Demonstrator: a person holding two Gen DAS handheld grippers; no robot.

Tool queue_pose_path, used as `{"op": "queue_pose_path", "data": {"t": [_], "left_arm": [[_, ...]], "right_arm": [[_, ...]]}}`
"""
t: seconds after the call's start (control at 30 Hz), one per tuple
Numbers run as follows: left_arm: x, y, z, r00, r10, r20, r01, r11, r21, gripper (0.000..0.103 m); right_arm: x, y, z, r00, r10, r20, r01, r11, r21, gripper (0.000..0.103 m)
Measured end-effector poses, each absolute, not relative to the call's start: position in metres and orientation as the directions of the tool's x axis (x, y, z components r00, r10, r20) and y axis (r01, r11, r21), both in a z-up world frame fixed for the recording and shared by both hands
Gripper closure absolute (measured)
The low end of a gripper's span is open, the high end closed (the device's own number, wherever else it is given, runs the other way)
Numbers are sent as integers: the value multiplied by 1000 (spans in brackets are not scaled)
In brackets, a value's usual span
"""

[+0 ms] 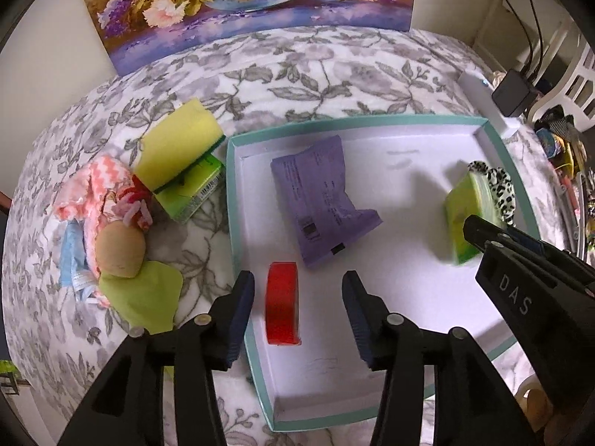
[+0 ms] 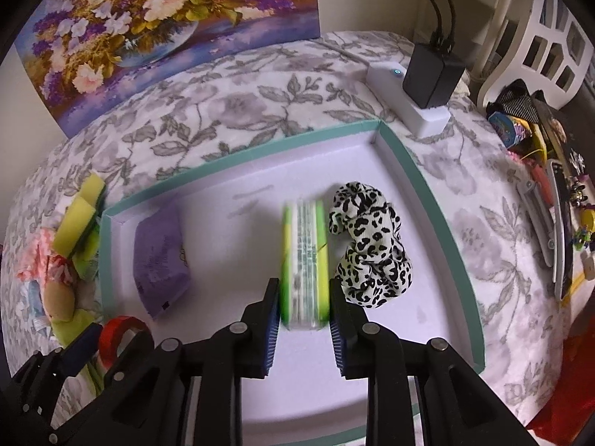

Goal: Organize soft objects
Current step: 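Release the red tape with the left tool while the right tool sets the pack beside the scrunchie, then withdraw both open tools from the tray toward the pile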

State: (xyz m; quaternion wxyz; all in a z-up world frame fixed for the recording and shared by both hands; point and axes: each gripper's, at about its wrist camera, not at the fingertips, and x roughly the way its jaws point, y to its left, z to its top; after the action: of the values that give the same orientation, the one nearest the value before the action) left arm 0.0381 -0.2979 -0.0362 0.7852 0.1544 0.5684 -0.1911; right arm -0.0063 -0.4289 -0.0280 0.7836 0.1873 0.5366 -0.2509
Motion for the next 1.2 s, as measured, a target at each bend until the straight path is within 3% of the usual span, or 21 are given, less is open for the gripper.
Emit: {"op": "queue_pose_path", "data": {"t": [0.2, 0.73, 0.8, 0.83, 0.87, 0.93, 1.2], "left_arm": [[43, -288, -27, 275, -145, -951, 446, 895, -8, 45], [66, -246, -18, 268, -151, -951, 290, 955, -70, 45], [69, -242, -18, 269, -149, -952, 277, 958, -72, 39], [70, -242, -19, 269, -145, -952, 273, 960, -69, 29], [71, -240, -20, 267, -135, -954, 267, 962, -62, 25], [73, -239, -24, 265, -116, -957, 258, 965, -46, 25], [80, -231, -33, 277, -40, -960, 228, 973, 25, 19]], "right_arm": [[-6, -426, -16, 320, -202, -926, 588, 809, 27, 69], [-5, -419, -12, 331, -194, -923, 566, 824, 30, 69], [-3, -418, -14, 330, -189, -925, 557, 830, 29, 68], [-2, -416, -15, 327, -184, -927, 553, 832, 30, 61], [-1, -416, -17, 325, -178, -929, 549, 835, 32, 51], [0, -414, -20, 320, -169, -932, 542, 840, 34, 43], [4, -408, -31, 294, -167, -941, 522, 853, 12, 26]]}}
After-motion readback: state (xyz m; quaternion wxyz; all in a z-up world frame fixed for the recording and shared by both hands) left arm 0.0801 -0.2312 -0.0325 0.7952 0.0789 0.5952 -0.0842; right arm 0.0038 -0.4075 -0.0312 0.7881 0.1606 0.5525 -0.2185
